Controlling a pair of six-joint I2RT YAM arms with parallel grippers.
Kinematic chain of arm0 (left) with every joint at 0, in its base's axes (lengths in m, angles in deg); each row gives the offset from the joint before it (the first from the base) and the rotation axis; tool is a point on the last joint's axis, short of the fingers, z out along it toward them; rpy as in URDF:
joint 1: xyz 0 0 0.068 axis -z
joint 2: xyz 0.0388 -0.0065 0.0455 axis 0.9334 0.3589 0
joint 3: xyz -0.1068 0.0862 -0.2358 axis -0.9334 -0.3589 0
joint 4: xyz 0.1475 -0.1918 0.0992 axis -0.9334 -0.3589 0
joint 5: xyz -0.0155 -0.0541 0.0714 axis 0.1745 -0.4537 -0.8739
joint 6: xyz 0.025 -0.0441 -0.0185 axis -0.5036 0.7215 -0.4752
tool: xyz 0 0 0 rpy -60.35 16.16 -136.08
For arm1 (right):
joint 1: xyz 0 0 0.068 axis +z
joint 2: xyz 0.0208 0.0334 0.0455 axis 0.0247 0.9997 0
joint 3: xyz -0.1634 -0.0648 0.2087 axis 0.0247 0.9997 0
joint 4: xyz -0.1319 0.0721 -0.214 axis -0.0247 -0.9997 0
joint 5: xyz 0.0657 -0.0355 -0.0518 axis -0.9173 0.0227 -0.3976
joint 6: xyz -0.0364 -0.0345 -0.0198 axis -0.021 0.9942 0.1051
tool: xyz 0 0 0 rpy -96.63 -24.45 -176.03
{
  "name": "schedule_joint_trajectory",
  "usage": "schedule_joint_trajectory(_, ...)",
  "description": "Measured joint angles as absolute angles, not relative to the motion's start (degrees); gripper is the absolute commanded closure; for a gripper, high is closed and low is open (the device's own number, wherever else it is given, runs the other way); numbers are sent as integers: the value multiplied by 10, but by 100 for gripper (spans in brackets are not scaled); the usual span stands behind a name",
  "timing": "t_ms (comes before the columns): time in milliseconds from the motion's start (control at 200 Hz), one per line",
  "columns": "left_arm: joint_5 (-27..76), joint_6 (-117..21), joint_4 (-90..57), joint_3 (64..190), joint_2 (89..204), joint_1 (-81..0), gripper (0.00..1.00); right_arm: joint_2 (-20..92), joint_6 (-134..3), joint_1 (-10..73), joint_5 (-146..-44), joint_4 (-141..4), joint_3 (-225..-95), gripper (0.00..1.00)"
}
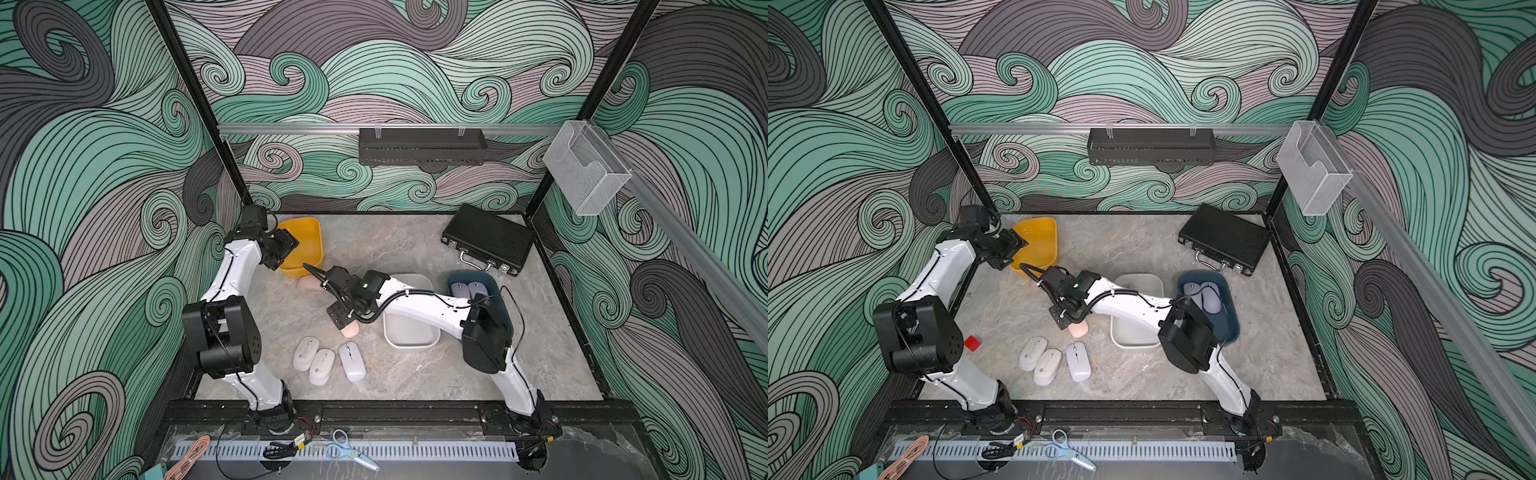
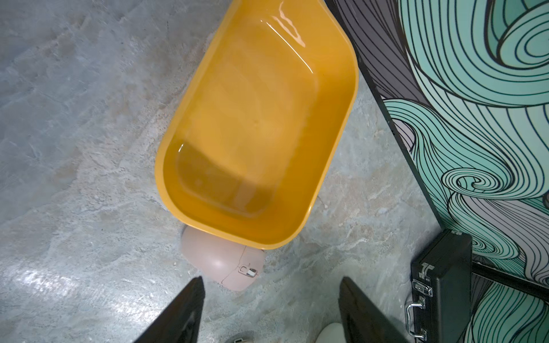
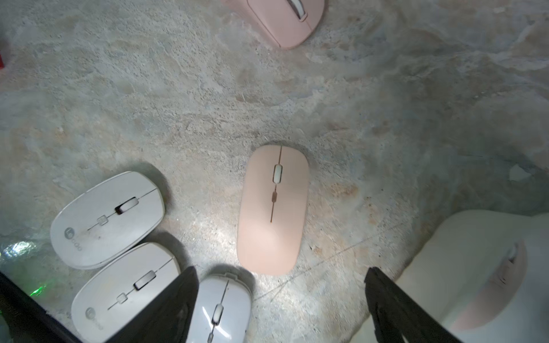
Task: Place the mice by color into the storage box
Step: Pick up the mouse from the center of the board.
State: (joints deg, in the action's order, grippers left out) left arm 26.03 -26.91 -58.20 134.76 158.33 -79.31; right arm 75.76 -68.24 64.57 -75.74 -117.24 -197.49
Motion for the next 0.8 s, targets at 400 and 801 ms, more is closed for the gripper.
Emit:
schedule_joint_trajectory(400, 271, -267, -582, 1348, 1583, -797, 27, 867, -682, 645, -766, -1214, -2057, 18)
schedule_joint_trajectory(801, 299, -257, -577, 1348, 1583, -797, 28, 902, -690, 645, -768, -1217, -2081, 38)
